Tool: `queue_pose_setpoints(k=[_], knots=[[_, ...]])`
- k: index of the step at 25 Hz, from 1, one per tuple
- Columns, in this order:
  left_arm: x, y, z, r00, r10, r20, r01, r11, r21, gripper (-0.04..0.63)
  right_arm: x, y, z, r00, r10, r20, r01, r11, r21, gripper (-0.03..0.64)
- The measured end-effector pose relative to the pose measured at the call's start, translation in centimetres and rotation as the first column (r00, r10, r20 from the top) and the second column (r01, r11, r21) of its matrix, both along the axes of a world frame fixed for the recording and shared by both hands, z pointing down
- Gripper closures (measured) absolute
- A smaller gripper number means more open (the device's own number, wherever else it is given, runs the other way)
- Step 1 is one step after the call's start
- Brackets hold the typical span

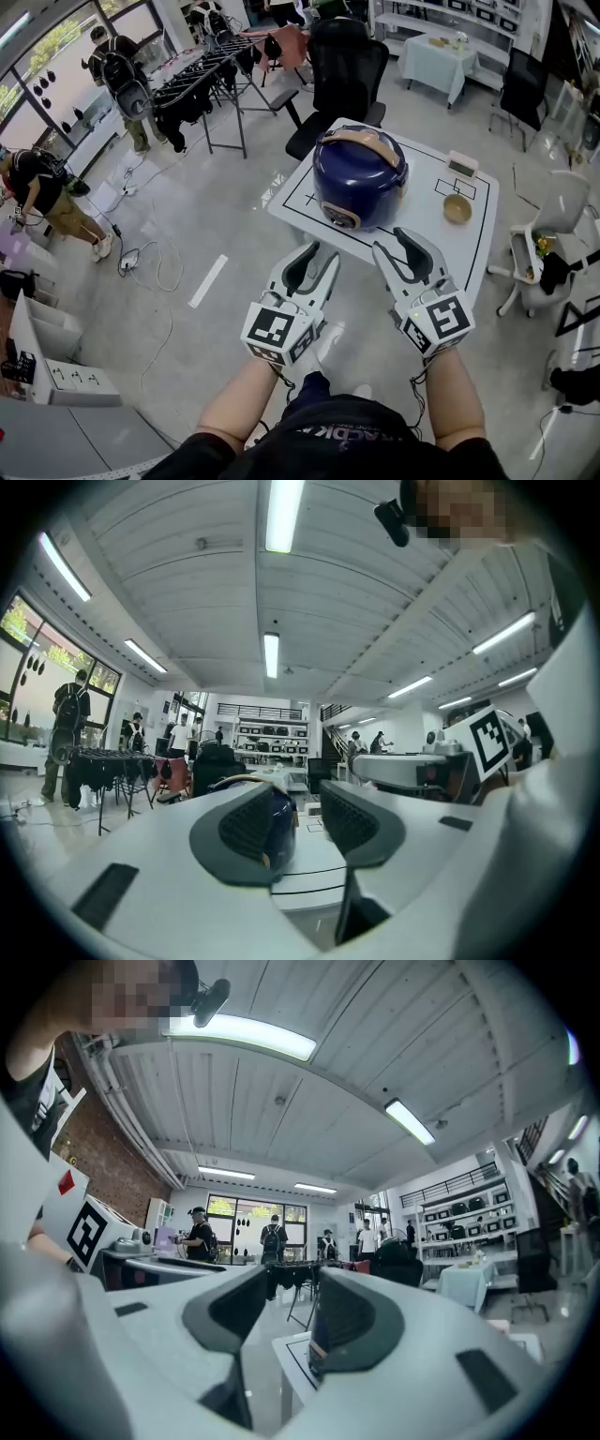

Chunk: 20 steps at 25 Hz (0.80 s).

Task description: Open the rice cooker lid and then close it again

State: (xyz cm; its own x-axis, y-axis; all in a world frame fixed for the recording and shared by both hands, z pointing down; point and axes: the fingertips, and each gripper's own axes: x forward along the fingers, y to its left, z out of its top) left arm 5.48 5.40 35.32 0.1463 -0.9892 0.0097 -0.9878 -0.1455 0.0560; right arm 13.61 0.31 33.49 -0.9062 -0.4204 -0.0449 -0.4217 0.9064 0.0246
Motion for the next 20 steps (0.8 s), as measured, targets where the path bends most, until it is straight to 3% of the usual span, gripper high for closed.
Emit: queue_pose_setpoints(k=[2, 4, 20], knots=[[-1.2, -0.9, 0.2, 1.0, 0.015, 0.016, -0.015, 1.0, -0.006, 0.33, -1.2, -1.1, 0.1, 0.999, 0.03, -0.013, -0.03, 0.999, 0.011, 0.398], [-2.5, -1.7, 0.6, 0.999, 0.026, 0.036, -0.026, 1.0, -0.017, 0.266, -2.5, -2.1, 0.4, 0.998, 0.059, -0.032, -0.058, 0.998, 0.022, 0.373], [-13.5, -6.6, 0.9, 0.988, 0.156, 0.019, -0.156, 0.988, -0.004, 0.253, -11.4, -7.6, 0.7, 0.968, 0.232, -0.095, -0.227, 0.972, 0.06, 0.364]])
